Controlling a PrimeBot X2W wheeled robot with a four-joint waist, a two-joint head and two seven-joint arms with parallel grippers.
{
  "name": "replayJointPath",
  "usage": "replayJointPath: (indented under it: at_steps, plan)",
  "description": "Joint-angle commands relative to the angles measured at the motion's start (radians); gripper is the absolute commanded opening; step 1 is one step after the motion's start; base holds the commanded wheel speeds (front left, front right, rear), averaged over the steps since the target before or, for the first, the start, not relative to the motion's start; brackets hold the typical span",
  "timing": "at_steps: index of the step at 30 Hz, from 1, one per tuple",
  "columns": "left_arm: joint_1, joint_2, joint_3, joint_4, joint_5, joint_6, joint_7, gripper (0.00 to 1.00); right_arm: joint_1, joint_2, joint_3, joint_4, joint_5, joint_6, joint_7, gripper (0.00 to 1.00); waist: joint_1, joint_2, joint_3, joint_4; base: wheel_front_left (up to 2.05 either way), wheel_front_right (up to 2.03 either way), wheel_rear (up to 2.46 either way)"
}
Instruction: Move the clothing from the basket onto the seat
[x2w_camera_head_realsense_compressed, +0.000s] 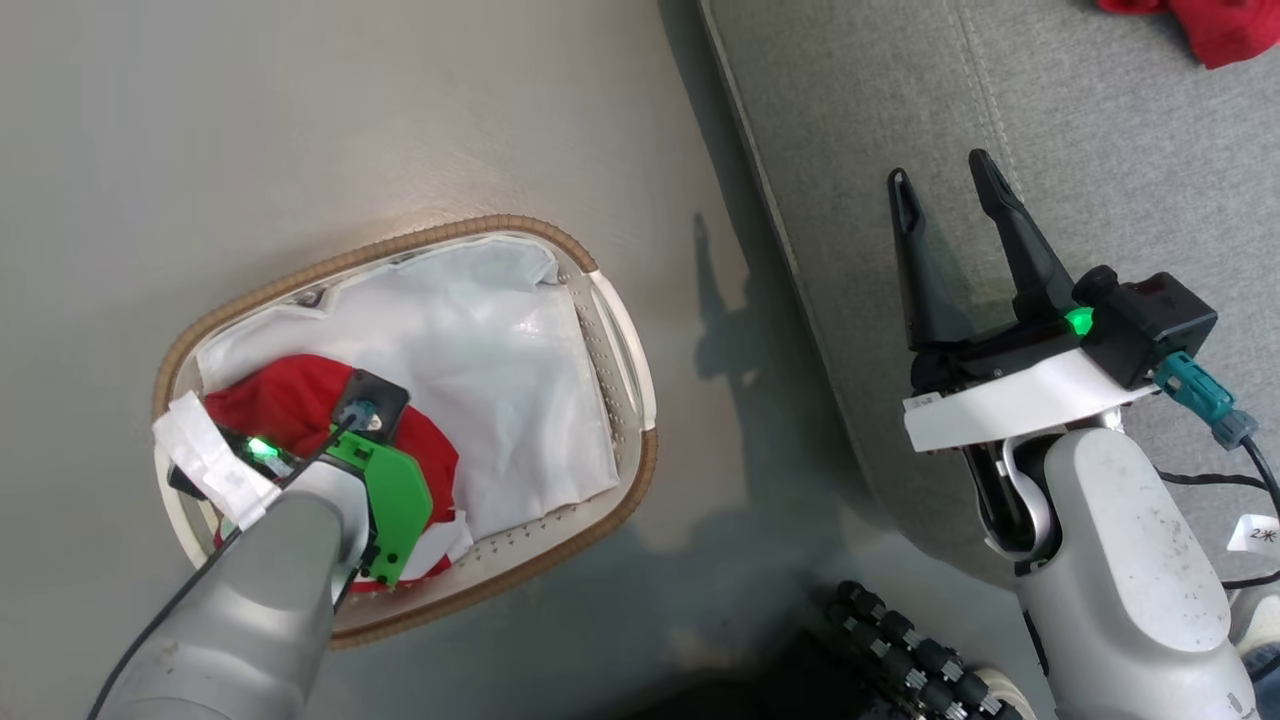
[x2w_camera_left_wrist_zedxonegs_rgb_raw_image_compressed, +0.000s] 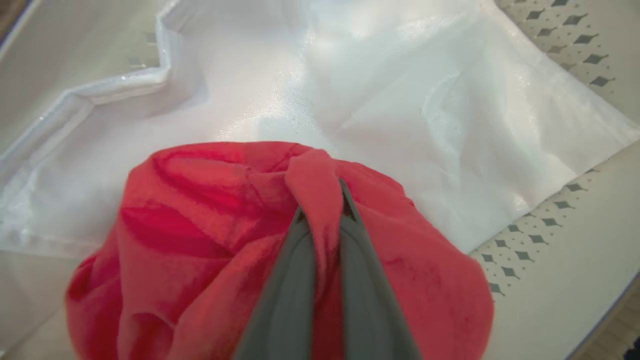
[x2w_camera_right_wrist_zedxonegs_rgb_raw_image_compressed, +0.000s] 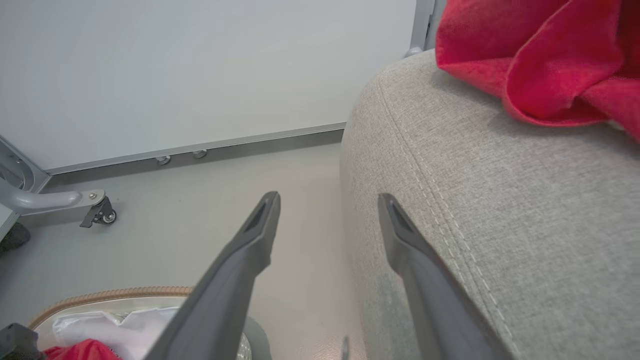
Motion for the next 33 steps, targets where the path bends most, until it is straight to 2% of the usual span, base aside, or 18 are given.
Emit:
replayJointPath:
  at_steps: [1, 7, 13, 25, 33]
  plan:
    - [0.013, -0.002, 0.004, -0.003, -0.009, 0.001, -0.019, 0.00, 0.015, -0.002, -0.007, 0.005, -0.010, -0.001, -0.005, 1.00, -0.0001, 0.0000, -0.036, 0.016, 0.00, 0.00, 0.00]
    - [0.046, -0.038, -0.006, -0.045, -0.044, 0.001, -0.093, 0.00, 0.044, -0.003, -0.033, 0.018, -0.053, -0.001, -0.005, 1.00, -0.0001, 0.0000, -0.135, 0.062, 0.00, 0.00, 0.00]
    - [0.084, -0.055, -0.031, -0.152, -0.077, 0.001, -0.148, 0.00, 0.100, -0.003, -0.064, 0.042, -0.111, -0.001, -0.005, 1.00, -0.0001, 0.0000, -0.295, 0.133, 0.00, 0.00, 0.00]
    - [0.122, 0.035, 0.050, -0.515, -0.028, 0.001, -0.154, 0.00, 0.208, -0.003, -0.083, 0.068, -0.181, -0.001, -0.005, 1.00, -0.0001, 0.0000, -0.541, 0.203, 0.00, 0.00, 0.00]
    - [0.046, 0.074, 0.068, -0.653, -0.013, 0.001, -0.154, 0.00, 0.268, -0.003, -0.080, 0.081, -0.198, -0.001, -0.005, 1.00, -0.0001, 0.0000, -0.655, 0.226, 0.00, 0.00, 0.00]
